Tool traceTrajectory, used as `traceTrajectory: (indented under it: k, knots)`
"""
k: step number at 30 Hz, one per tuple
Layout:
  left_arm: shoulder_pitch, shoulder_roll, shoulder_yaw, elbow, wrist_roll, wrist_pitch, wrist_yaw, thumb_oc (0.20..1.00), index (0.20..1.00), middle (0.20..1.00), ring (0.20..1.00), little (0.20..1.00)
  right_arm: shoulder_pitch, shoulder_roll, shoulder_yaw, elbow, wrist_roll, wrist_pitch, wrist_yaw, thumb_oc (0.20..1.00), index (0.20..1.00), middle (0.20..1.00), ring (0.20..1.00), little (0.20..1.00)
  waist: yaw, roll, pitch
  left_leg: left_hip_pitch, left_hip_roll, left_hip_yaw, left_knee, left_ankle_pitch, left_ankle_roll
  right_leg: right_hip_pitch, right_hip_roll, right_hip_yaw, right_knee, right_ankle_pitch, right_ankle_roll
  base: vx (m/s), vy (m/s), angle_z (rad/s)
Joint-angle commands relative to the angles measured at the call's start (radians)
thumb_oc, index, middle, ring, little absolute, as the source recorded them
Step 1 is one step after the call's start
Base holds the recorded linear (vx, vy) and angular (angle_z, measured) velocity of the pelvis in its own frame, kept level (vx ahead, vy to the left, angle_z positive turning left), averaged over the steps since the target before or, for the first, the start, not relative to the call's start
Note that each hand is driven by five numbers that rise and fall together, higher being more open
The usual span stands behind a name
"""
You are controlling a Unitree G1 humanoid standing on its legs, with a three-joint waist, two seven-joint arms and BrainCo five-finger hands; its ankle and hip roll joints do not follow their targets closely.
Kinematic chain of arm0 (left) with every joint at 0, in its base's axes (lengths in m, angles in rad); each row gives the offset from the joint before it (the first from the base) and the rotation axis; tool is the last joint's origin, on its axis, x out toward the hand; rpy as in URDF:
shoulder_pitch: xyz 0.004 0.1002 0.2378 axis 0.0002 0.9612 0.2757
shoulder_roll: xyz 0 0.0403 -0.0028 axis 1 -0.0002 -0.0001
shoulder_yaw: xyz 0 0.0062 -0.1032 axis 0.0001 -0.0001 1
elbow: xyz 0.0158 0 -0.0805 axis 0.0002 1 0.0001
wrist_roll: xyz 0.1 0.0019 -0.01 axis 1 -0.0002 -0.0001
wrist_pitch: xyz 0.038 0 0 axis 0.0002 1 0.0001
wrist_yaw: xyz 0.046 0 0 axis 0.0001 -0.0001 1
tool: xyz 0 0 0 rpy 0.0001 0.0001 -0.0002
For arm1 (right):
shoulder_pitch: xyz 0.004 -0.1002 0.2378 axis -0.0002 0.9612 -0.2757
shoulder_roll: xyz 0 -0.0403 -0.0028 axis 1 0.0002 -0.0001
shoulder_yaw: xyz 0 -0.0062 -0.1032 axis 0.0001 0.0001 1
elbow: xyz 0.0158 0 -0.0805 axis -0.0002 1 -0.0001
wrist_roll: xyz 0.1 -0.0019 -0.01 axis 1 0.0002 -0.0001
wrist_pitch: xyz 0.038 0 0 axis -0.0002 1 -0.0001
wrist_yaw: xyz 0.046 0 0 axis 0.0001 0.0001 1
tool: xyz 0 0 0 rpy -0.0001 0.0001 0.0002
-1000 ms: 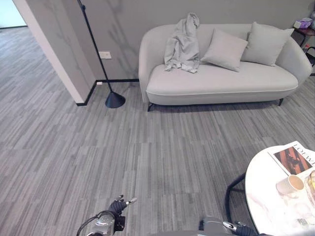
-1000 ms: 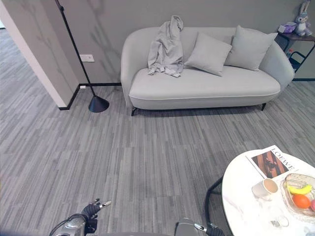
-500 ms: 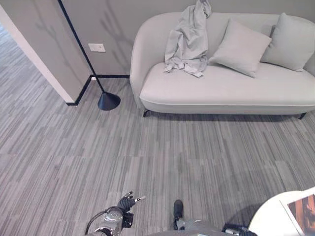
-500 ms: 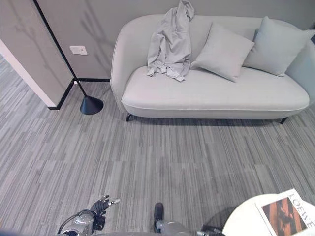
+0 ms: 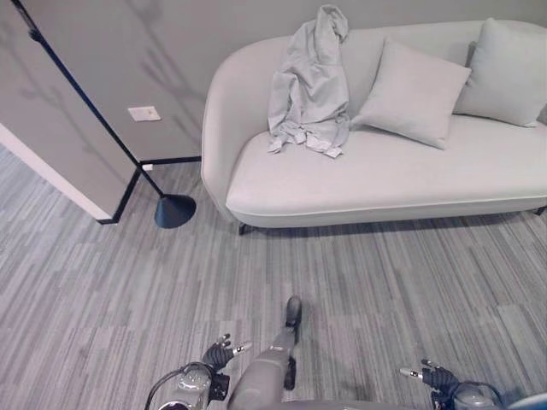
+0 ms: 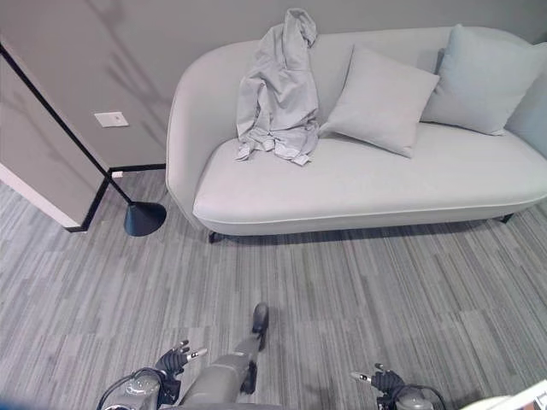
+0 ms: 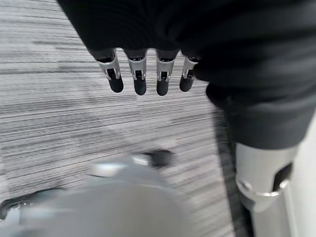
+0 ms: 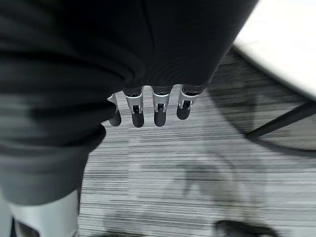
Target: Hang the clothes on the sofa on the clothes rack.
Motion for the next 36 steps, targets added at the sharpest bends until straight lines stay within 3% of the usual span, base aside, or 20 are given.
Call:
traceTrajectory:
  k: [1,2,4,6,8,9,10,11,12,13,14,17,19,21,26,31,33,36]
  knots:
    - [-0.038,0.005,0.008,0.019,-0.003,-0.03,-0.005,1.0,1.0,1.0,1.0,1.0,0.086,-0.001,0.004,-0.052,-0.04,-0.01,0.004,1.0,1.0,1.0,1.0,1.0,0.015,0.017,-0.089,0.155,0.042,-0.059,-0.052,0.111,-0.04,-0.068,-0.022,0.068,0.023,0.054,0.088,0.46,0.12,-0.36]
    - [-0.028,0.008,0.031,0.04,0.0,-0.03,-0.003,1.0,1.0,1.0,1.0,1.0,0.101,0.021,0.008,-0.04,-0.062,-0.004,0.013,1.0,1.0,1.0,1.0,1.0,0.024,-0.007,-0.126,0.184,0.032,-0.062,-0.052,0.101,-0.032,-0.062,-0.065,0.067,0.053,0.042,0.113,0.62,0.168,-0.1]
    - [-0.021,0.012,0.05,0.059,-0.001,-0.027,0.001,1.0,1.0,1.0,1.0,1.0,0.11,0.036,0.011,-0.022,-0.081,-0.001,0.024,1.0,1.0,1.0,1.0,1.0,0.03,-0.023,-0.154,0.219,0.023,-0.055,-0.052,0.075,-0.02,-0.076,-0.112,0.055,0.137,0.073,0.146,0.52,0.145,-0.08]
    - [-0.026,0.019,0.057,0.054,-0.006,-0.022,-0.003,1.0,1.0,1.0,1.0,1.0,0.11,0.04,0.01,-0.016,-0.086,-0.002,0.028,1.0,1.0,1.0,1.0,1.0,0.037,-0.036,-0.159,0.256,0.007,-0.054,-0.052,0.044,0.001,-0.143,-0.148,0.037,0.309,0.186,0.198,0.34,0.101,-0.39]
    - [-0.034,0.029,0.056,0.041,-0.012,-0.02,0.0,1.0,1.0,1.0,1.0,1.0,0.098,0.033,0.002,-0.023,-0.078,-0.003,0.03,1.0,1.0,1.0,1.0,1.0,0.024,-0.029,-0.133,0.301,0.002,-0.066,-0.052,0.015,0.03,-0.255,-0.154,0.031,0.535,0.344,0.231,0.19,0.082,-0.04]
    - [-0.034,0.029,0.056,0.041,-0.012,-0.02,0.0,1.0,1.0,1.0,1.0,1.0,0.098,0.033,0.002,-0.023,-0.078,-0.003,0.03,1.0,1.0,1.0,1.0,1.0,0.024,-0.03,-0.133,0.301,0.002,-0.066,-0.052,0.015,0.03,-0.255,-0.154,0.031,0.535,0.344,0.231,0.14,0.065,0.14]
    - [-0.039,0.039,0.056,0.036,-0.014,-0.019,0.004,1.0,1.0,1.0,1.0,1.0,0.09,0.032,-0.002,-0.026,-0.07,-0.002,0.028,1.0,1.0,1.0,1.0,1.0,0.015,-0.02,-0.116,0.327,0.007,-0.076,-0.052,0.003,0.043,-0.306,-0.151,0.023,0.637,0.399,0.227,0.35,0.113,0.32]
    - [-0.049,0.051,0.051,0.034,-0.007,-0.015,0.007,1.0,1.0,1.0,1.0,1.0,0.091,0.036,-0.005,-0.039,-0.066,-0.004,0.02,1.0,1.0,1.0,1.0,1.0,0.002,0.019,-0.102,0.385,0.042,-0.103,-0.052,-0.034,0.052,-0.423,-0.194,-0.076,0.677,0.306,0.17,0.35,0.109,0.26]
    - [-0.049,0.052,0.051,0.034,-0.007,-0.014,0.007,1.0,1.0,1.0,1.0,1.0,0.091,0.037,-0.005,-0.039,-0.066,-0.004,0.02,1.0,1.0,1.0,1.0,1.0,-0.003,0.016,-0.098,0.389,0.038,-0.107,-0.052,-0.034,0.052,-0.418,-0.198,-0.081,0.681,0.301,0.17,0.46,0.05,0.53]
    - [-0.055,0.058,0.047,0.031,-0.005,-0.02,0.012,1.0,1.0,1.0,1.0,1.0,0.098,0.033,-0.005,-0.044,-0.063,-0.005,0.019,1.0,1.0,1.0,1.0,1.0,-0.013,0.03,-0.091,0.415,0.053,-0.126,-0.052,-0.059,0.046,-0.457,-0.218,-0.149,0.572,0.225,0.147,0.28,-0.074,0.52]
    - [-0.06,0.061,0.042,0.034,-0.006,-0.023,0.015,1.0,1.0,1.0,1.0,1.0,0.099,0.03,-0.004,-0.045,-0.059,-0.005,0.019,1.0,1.0,1.0,1.0,1.0,-0.022,0.028,-0.088,0.429,0.056,-0.131,-0.052,-0.071,0.041,-0.492,-0.2,-0.159,0.483,0.208,0.147,0.37,-0.121,0.48]
    - [-0.071,0.062,0.038,0.041,-0.001,-0.031,0.021,1.0,1.0,1.0,1.0,1.0,0.094,0.027,-0.003,-0.028,-0.046,-0.004,0.013,1.0,1.0,1.0,1.0,1.0,-0.059,0.007,-0.061,0.486,0.04,-0.164,-0.052,-0.117,0.03,-0.499,-0.146,-0.117,0.181,0.254,0.184,0.3,-0.154,0.16]
    - [-0.08,0.057,0.033,0.051,-0.002,-0.035,0.022,1.0,1.0,1.0,1.0,1.0,0.094,0.029,-0.006,-0.009,-0.043,-0.002,0.012,1.0,1.0,1.0,1.0,1.0,-0.077,-0.004,-0.052,0.503,0.04,-0.175,-0.052,-0.128,0.019,-0.524,-0.12,-0.077,0.083,0.301,0.206,0.21,-0.113,0.41]
    - [-0.085,0.046,0.023,0.058,0.021,-0.036,0.02,1.0,1.0,1.0,1.0,1.0,0.105,0.03,-0.004,-0.002,-0.052,0.002,0.012,1.0,1.0,1.0,1.0,1.0,-0.079,-0.014,-0.059,0.51,0.039,-0.183,-0.052,-0.143,0.016,-0.494,-0.123,-0.079,0.014,0.321,0.207,0.18,-0.138,0.87]
    - [-0.079,0.028,0.022,0.058,0.01,-0.039,0.019,1.0,1.0,1.0,1.0,1.0,0.118,0.03,-0.007,0.006,-0.05,-0.003,0.011,1.0,1.0,1.0,1.0,1.0,-0.08,-0.021,-0.09,0.532,0.067,-0.173,-0.052,-0.16,-0.002,-0.433,-0.116,-0.083,0.002,0.326,0.182,0.16,-0.179,0.69]
    - [-0.074,0.007,-0.021,0.042,0.03,-0.04,0.015,1.0,1.0,1.0,1.0,1.0,0.121,0.009,-0.016,-0.008,-0.034,-0.01,0.008,1.0,1.0,1.0,1.0,1.0,-0.096,-0.006,-0.119,0.575,0.149,-0.151,-0.052,-0.164,-0.055,-0.355,-0.077,-0.099,0.009,0.263,0.143,0.19,-0.265,-0.07]
    - [-0.075,0.006,-0.023,0.039,0.028,-0.039,0.015,1.0,1.0,1.0,1.0,1.0,0.124,0.009,-0.016,-0.007,-0.033,-0.011,0.006,1.0,1.0,1.0,1.0,1.0,-0.096,-0.004,-0.117,0.58,0.16,-0.147,-0.051,-0.16,-0.061,-0.343,-0.073,-0.101,0.007,0.254,0.138,0.07,-0.102,-0.13]
    - [-0.077,0.007,-0.031,0.014,0.019,-0.033,0.009,1.0,1.0,1.0,1.0,1.0,0.127,0.006,-0.014,-0.008,-0.039,-0.013,0.007,1.0,1.0,1.0,1.0,1.0,-0.095,-0.008,-0.095,0.506,0.173,-0.136,0.14,-0.144,-0.085,-0.314,-0.069,-0.108,0.012,0.231,0.125,0.01,-0.117,-0.15]
